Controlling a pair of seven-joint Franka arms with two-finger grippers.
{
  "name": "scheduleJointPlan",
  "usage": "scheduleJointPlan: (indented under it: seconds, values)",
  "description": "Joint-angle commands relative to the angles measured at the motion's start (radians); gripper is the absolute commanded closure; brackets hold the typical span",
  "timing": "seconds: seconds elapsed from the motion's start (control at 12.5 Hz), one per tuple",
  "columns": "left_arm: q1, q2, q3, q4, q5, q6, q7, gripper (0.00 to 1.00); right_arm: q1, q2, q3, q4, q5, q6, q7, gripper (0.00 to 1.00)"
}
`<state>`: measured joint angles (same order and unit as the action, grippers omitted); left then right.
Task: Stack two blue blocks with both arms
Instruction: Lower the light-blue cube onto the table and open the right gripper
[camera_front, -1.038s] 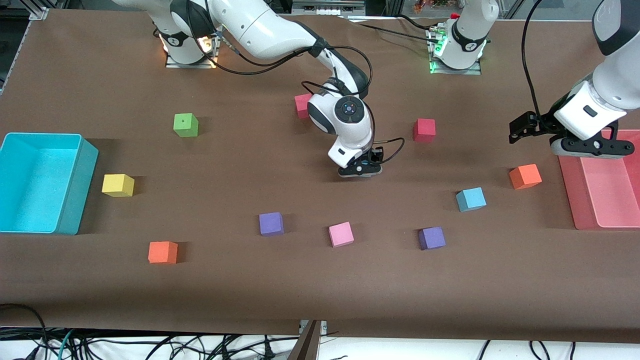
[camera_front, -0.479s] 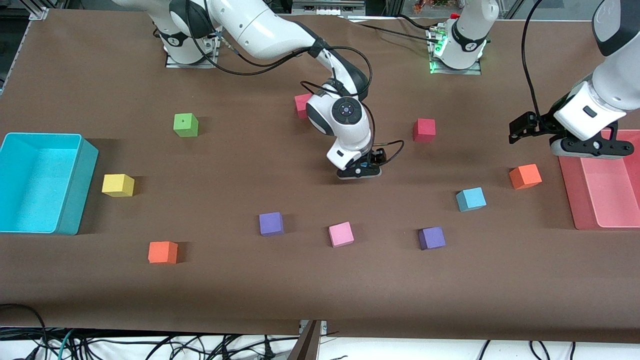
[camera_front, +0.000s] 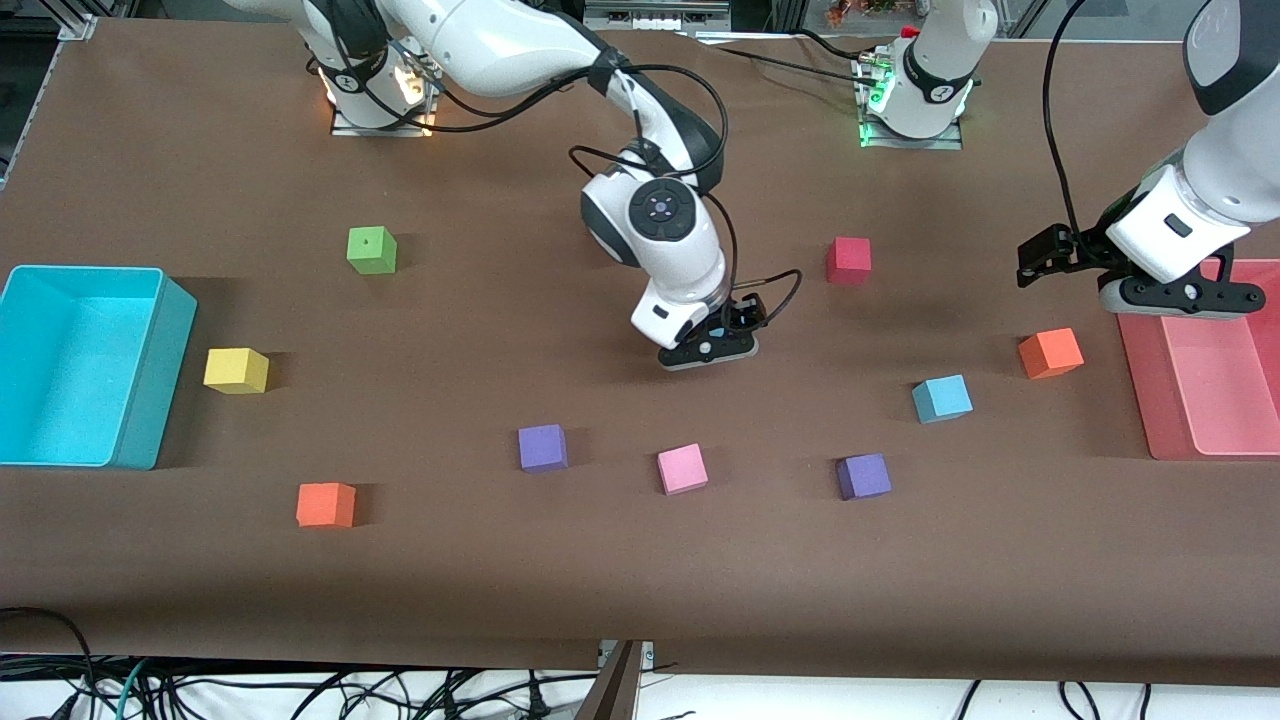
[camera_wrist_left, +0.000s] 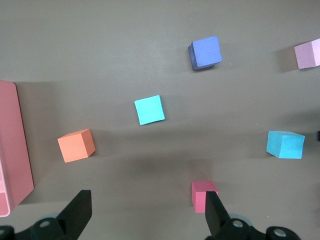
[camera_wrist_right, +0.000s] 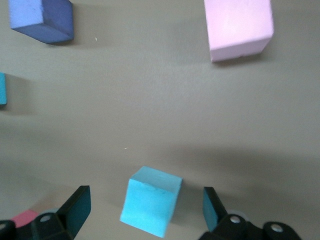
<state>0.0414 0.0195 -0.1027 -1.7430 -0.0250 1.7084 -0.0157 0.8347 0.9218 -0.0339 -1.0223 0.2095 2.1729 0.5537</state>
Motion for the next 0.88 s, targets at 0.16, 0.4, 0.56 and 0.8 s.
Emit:
scheduleJointPlan:
  seconds: [0.16,0.4,0.56,0.8]
  values:
    - [0.041,0.040,0.000,0.022,-0.016,-0.030,0.025,0.00,-0.146,-0.220,0.139,-0.304,0.028,0.079,-0.390,0.01]
    - [0.043,0.095,0.000,0.025,-0.018,0.012,0.023,0.00,-0.186,-0.299,0.173,-0.470,0.030,0.226,-0.573,0.01]
    - [0.043,0.125,0.001,0.022,-0.018,0.039,0.023,0.00,-0.192,-0.307,0.181,-0.483,0.031,0.232,-0.632,0.01]
    - [0.044,0.126,0.001,0.022,-0.016,0.037,0.020,0.00,-0.203,-0.287,0.210,-0.501,0.033,0.298,-0.711,0.01]
